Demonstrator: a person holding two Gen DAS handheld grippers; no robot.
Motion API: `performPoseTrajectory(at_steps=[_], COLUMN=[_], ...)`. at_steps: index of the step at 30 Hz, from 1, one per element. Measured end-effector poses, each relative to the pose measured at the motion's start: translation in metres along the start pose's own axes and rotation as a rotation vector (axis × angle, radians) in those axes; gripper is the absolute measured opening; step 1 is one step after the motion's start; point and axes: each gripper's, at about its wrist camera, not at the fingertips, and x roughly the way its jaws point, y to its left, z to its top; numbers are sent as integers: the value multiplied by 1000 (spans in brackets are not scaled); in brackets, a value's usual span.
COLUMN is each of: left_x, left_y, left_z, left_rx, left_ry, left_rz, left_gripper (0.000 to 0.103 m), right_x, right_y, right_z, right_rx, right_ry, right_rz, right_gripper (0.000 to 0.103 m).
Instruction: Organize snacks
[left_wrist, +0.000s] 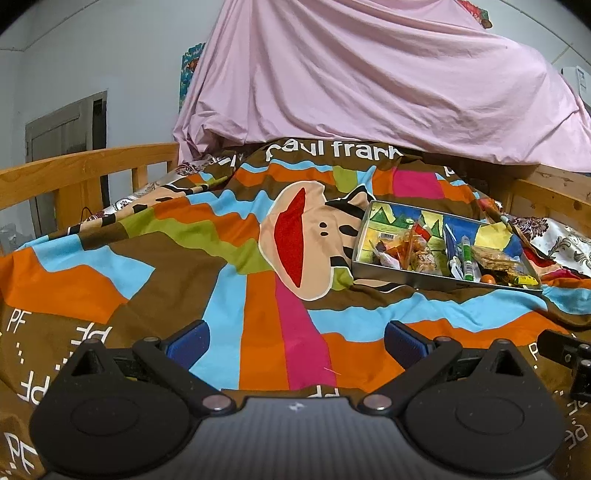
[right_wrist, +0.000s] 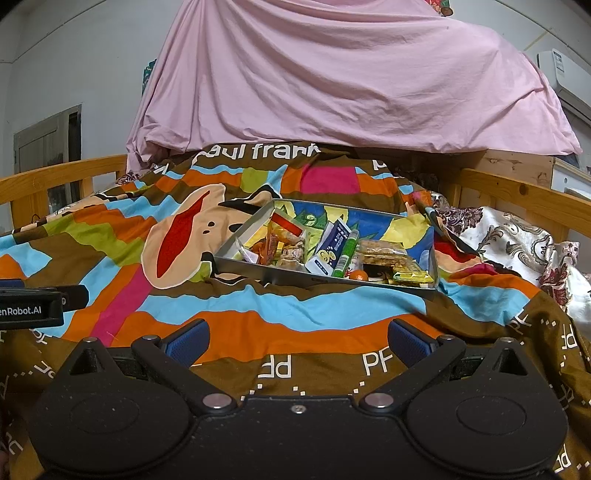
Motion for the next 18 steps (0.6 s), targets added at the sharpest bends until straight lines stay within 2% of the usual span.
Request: performPoseTrajectory(at_steps=[18], left_x=[-1], left_y=[-5], left_z=[-4], left_rx=[22], left_ry=[-1], left_rz=[-4], left_gripper=[103], right_x=[0], right_y=[1], right_z=[0], right_rx=[0], right_ry=[3], right_rz=[-1], right_gripper=[102])
